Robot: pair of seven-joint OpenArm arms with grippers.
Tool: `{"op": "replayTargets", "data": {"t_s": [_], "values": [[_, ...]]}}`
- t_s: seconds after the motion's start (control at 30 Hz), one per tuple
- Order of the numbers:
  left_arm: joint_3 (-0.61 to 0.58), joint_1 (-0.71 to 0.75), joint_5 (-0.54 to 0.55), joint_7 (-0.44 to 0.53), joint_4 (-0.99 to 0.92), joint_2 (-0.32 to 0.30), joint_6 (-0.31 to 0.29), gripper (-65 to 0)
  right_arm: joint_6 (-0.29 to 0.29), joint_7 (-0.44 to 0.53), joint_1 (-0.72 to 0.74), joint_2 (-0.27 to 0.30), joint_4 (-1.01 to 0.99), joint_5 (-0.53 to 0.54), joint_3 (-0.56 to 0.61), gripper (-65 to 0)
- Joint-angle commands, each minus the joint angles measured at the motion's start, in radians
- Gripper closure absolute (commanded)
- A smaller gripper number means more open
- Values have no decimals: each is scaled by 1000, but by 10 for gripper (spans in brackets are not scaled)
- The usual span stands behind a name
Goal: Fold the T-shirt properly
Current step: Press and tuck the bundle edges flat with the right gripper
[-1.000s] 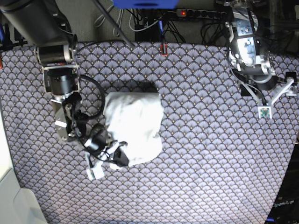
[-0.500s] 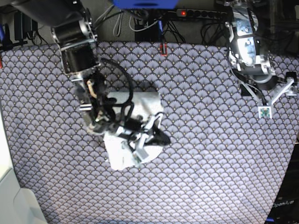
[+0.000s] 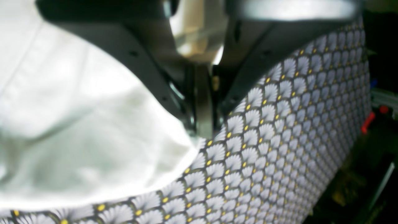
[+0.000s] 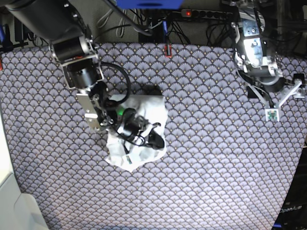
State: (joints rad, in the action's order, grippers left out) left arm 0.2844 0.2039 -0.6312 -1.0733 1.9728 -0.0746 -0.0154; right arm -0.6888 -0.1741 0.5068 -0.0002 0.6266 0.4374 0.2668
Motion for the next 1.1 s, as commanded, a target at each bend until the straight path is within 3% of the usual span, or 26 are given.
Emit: {"op": "replayTargets", "data": {"t_s": [0.0, 0.13, 0.3, 0.53, 0.7, 1.07], "values": [[0, -7, -20, 12, 20, -6, 9, -577, -9, 23, 36, -8, -18, 10, -2, 0], [0, -7, -22, 11, 20, -6, 9, -577, -9, 94, 52, -11, -104, 10, -2, 0], [0, -7, -19, 14, 20, -6, 9, -577, -9, 84, 57, -8, -29, 10, -1, 0], [0, -8, -14, 14, 20, -6, 9, -577, -9, -124, -79, 53, 410, 10, -10, 0], [0, -13, -14, 15, 18, -6, 9, -577, -9, -173, -219, 79, 594, 10, -10, 0], [0, -14, -13, 17, 15, -6, 9, -577, -9, -166, -319, 119, 542, 10, -11, 0]]}}
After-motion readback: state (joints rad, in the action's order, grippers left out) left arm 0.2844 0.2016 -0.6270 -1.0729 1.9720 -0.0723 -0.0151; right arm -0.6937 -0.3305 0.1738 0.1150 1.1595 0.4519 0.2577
